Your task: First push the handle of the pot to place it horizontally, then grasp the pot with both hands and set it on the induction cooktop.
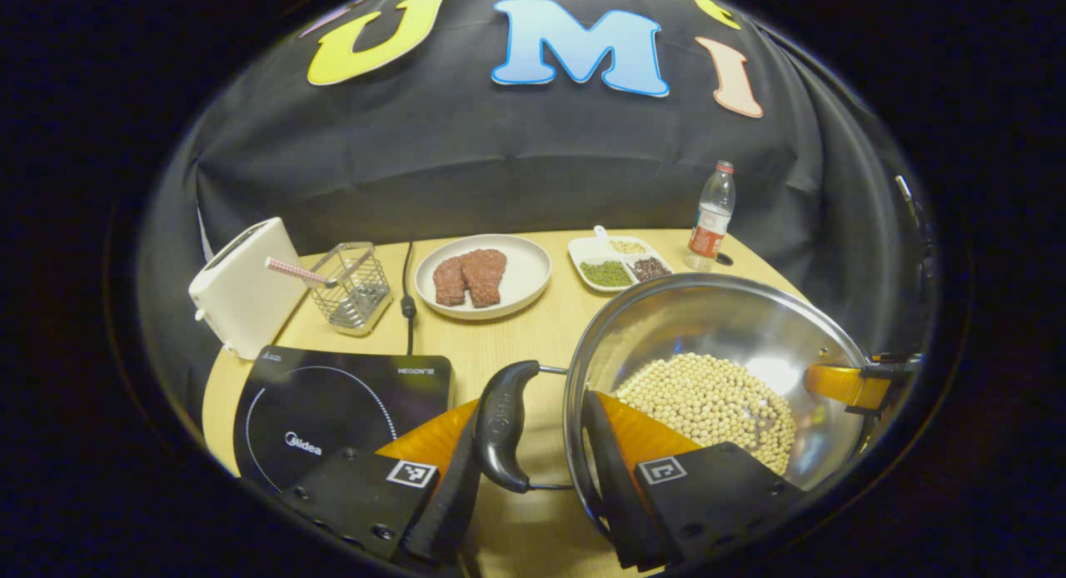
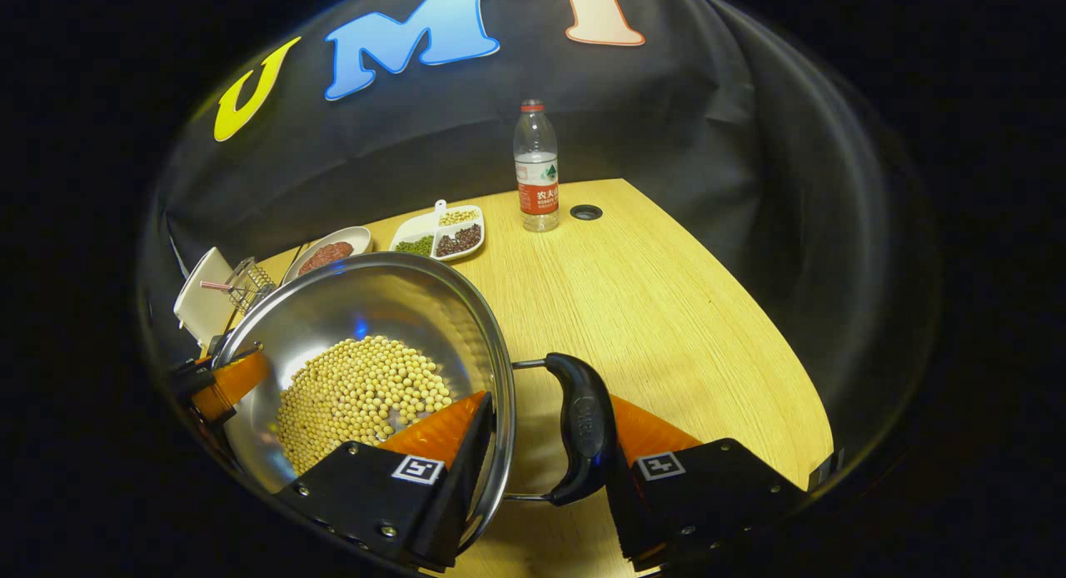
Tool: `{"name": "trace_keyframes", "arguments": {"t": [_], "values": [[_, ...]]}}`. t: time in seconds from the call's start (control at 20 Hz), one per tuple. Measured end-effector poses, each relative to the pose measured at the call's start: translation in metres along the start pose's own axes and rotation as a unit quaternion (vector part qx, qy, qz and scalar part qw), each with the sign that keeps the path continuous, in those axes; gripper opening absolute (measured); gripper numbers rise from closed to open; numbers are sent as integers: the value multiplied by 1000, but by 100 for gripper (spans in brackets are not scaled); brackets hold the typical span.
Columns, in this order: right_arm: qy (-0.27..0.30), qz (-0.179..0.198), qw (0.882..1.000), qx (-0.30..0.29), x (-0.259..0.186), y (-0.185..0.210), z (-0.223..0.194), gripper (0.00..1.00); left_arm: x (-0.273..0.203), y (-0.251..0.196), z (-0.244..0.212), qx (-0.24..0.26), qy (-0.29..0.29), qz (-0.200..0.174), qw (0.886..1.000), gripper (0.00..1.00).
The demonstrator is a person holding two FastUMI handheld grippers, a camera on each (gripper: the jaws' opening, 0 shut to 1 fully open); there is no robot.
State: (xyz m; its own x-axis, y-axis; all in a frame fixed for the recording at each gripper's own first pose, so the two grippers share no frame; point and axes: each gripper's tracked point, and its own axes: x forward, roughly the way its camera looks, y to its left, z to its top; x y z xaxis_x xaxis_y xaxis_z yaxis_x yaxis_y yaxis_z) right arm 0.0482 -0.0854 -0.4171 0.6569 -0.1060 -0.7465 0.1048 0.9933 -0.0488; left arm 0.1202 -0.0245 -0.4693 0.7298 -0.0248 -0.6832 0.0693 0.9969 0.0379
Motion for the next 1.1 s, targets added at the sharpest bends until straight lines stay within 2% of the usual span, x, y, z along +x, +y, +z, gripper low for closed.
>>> {"name": "trace_keyframes", "arguments": {"t": [0.35, 0.45, 0.55, 0.7, 1.0, 1.1], "values": [[-21, 20, 999, -21, -32, 31, 22, 69, -31, 22, 19, -16, -21, 18, 999, 74], [-24, 28, 999, -25, -40, 47, 26, 69, -45, 33, 24, -18, -29, 26, 999, 70], [-26, 35, 999, -30, -47, 59, 30, 69, -55, 41, 28, -23, -33, 34, 999, 74], [-29, 47, 998, -40, -58, 81, 37, 69, -66, 58, 33, -33, -37, 45, 998, 70], [-41, 70, 995, -63, -73, 131, 47, 69, -102, 102, 42, -52, -55, 70, 995, 70], [-42, 77, 994, -66, -73, 143, 47, 69, -115, 113, 41, -56, -57, 78, 994, 73]]}}
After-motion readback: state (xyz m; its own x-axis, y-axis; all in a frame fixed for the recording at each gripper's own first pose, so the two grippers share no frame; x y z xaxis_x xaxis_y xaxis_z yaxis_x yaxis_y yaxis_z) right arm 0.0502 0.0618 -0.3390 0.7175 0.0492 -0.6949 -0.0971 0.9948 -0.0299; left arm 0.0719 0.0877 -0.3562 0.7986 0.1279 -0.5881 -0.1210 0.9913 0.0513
